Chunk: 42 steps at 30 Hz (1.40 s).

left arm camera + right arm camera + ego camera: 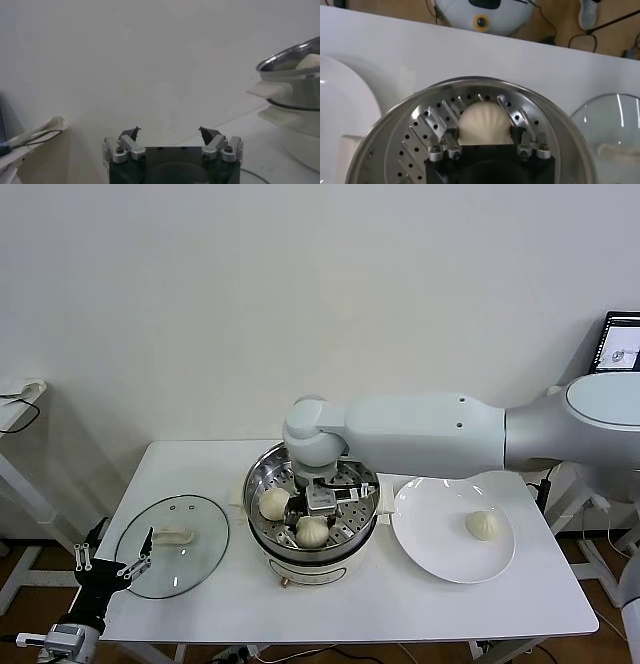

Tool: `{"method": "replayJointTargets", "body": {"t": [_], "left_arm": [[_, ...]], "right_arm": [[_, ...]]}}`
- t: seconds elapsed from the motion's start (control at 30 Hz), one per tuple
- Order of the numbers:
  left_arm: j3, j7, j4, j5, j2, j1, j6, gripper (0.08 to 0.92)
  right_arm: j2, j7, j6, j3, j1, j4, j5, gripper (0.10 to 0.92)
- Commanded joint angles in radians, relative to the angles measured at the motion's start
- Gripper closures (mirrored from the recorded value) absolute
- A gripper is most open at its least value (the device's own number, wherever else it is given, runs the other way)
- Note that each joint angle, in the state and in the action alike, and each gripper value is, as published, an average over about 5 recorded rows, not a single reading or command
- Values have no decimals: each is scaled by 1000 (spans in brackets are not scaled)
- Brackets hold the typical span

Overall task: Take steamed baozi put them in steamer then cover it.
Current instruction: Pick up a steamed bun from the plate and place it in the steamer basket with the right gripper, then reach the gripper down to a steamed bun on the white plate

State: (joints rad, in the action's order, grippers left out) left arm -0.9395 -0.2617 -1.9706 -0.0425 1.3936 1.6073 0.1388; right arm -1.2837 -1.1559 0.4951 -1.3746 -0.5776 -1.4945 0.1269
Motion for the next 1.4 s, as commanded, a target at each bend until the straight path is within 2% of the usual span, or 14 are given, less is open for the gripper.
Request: {"method": "replayJointTargets", "body": {"t": [0.03,0.27,0.5,0.67,0.8,0.9,1.13,1.4], "left_arm": [[-2,-1,-2,0,0,3,0,177],[2,0,-8,-1,2,6,0,177],[9,1,-15,-3,3,10,2,177],[15,2,-19,-4,3,12,2,177],[21,3,-23,-5,3,11,0,177],[26,4,-25,-6,2,10,0,177],[34,6,-27,-9,2,8,-1,177],[47,10,-30,-14,3,7,-4,177]], "right_arm": [[1,-13,-21,5,14,3,6,333],[78,-16,-52,36,-38,-17,-43,212],[259,-47,-136,70,-142,-24,-180,203],[448,-109,-325,71,-164,0,-322,203],[574,-139,-451,86,-107,58,-365,203],[630,-162,-500,153,-11,135,-336,203],[715,-222,-579,382,250,239,-121,203],[705,-208,-594,642,525,331,47,203]]}}
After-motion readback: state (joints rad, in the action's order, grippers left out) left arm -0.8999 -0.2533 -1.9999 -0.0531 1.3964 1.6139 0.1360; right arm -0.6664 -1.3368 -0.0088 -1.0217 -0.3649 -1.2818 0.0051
